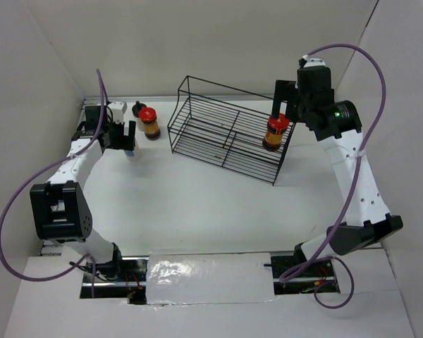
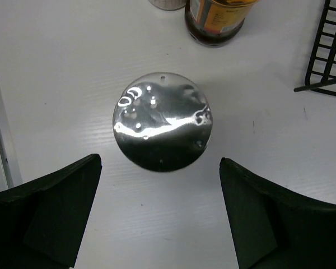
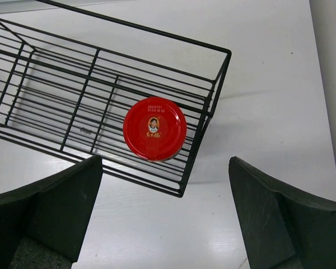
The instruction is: Organize the condiment bottles
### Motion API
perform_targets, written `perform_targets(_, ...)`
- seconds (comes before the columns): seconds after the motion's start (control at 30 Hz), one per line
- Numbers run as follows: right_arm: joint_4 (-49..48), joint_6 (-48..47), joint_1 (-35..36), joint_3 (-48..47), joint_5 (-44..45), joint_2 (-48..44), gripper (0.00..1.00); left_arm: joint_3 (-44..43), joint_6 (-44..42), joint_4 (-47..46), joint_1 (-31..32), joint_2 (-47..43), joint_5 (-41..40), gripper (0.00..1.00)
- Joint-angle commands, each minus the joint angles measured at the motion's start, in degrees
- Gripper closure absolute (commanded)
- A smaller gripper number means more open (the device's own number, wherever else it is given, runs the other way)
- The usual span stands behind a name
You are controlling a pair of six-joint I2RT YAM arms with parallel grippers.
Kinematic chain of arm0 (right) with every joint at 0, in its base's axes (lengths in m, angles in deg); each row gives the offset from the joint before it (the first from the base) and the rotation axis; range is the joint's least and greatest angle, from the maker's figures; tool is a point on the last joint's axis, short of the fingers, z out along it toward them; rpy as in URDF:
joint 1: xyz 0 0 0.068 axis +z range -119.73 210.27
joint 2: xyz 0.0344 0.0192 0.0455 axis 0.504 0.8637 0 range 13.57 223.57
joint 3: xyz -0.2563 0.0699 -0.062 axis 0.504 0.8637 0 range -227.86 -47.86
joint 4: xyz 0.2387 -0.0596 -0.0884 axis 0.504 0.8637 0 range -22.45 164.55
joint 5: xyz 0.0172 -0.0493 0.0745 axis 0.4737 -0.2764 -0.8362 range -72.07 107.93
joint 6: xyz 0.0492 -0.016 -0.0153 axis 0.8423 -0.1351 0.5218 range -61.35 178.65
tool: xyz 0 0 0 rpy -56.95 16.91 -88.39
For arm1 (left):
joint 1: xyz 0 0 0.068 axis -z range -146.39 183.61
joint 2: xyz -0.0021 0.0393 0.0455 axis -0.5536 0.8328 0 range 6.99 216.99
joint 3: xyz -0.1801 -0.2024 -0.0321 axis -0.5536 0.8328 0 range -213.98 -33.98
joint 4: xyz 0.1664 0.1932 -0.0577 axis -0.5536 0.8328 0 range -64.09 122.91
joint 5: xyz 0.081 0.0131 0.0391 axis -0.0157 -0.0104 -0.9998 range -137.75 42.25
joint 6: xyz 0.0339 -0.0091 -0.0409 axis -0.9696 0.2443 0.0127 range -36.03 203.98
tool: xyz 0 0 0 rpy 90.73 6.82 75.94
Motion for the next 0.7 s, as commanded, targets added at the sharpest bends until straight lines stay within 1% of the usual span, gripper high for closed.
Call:
perform_targets(0.0, -1.97, -0.37, 0.41, 1.39, 1.33, -3.3, 0.0, -3.54, -1.44, -4.5, 0.07, 2.7, 1.84, 0.01)
perform_targets(0.07, -1.97, -0.28, 0.49, 2.01, 1.51, -4.44, 0.0, -4.33, -1.18, -5.29, 0.07, 4.71, 1.84, 0.01)
perform_targets(0.17, -1.53, -0.2, 0.49, 2.45, 1.6, -5.15, 0.0, -6.44, -0.91, -4.33, 0.07, 7.18, 2.19, 0.07)
perform_targets(0.2, -1.44, -0.11, 0.58, 2.36, 1.68, -5.24, 0.0, -7.31, -0.83, -4.15, 0.07, 7.62, 2.54, 0.15)
perform_targets(0.23, -1.09, -0.02, 0.49, 2.27, 1.86, -5.24, 0.0, -7.58, -0.65, -3.8, 0.07, 8.23, 2.63, 0.2)
perform_targets(0.27, -1.0, -0.11, 0.58, 2.19, 2.03, -5.41, 0.0, -8.11, -0.56, -3.1, 0.07, 8.33, 2.72, 0.34)
perform_targets(0.33, -0.91, 0.07, 0.49, 2.19, 2.12, -5.68, 0.0, -8.29, -0.21, -1.87, 0.07, 7.89, 2.81, 0.53)
perform_targets(0.37, -0.82, -0.02, 0.67, 2.19, 2.21, -5.94, 0.0, -8.55, -0.04, -1.17, 0.07, 7.45, 2.81, 0.65)
perform_targets(0.4, -0.74, -0.11, 0.76, 2.19, 2.3, -5.94, 0.0, -8.73, 0.05, -0.64, 0.07, 6.32, 3.42, 0.94)
perform_targets(0.43, -0.73, -0.02, 0.58, 2.27, 2.3, -6.03, 0.0, -8.9, -0.12, 0.24, 0.16, 5.61, 3.95, 1.0)
perform_targets(0.5, -0.73, -0.11, 0.76, 2.36, 2.3, -6.2, 0.0, -10.39, -1.08, 3.75, 0.16, 3.33, 6.22, 1.0)
perform_targets(0.53, -0.82, -0.11, 0.67, 2.54, 2.3, -6.21, 0.0, -12.84, -1.44, 5.59, 0.33, 2.62, 7.28, 1.0)
perform_targets(0.57, -0.74, -0.19, 0.67, 2.62, 2.21, -6.21, 0.0, -14.69, -1.62, 9.78, 0.51, 1.92, 8.33, 1.0)
perform_targets(0.6, -0.73, -0.2, 0.76, 2.8, 2.04, -6.21, 0.0, -16.53, -2.31, 12.18, 0.68, 0.69, 11.04, 1.0)
perform_targets(0.63, -0.91, -0.2, 0.76, 3.06, 2.04, -6.29, 0.0, -20.64, -2.67, 14.38, 1.21, 0.25, 12.55, 1.0)
perform_targets(0.67, -1.0, -0.11, 0.76, 3.15, 1.86, -6.38, 0.0, -22.86, -3.72, 18.14, 1.47, -0.28, 14.04, 1.0)
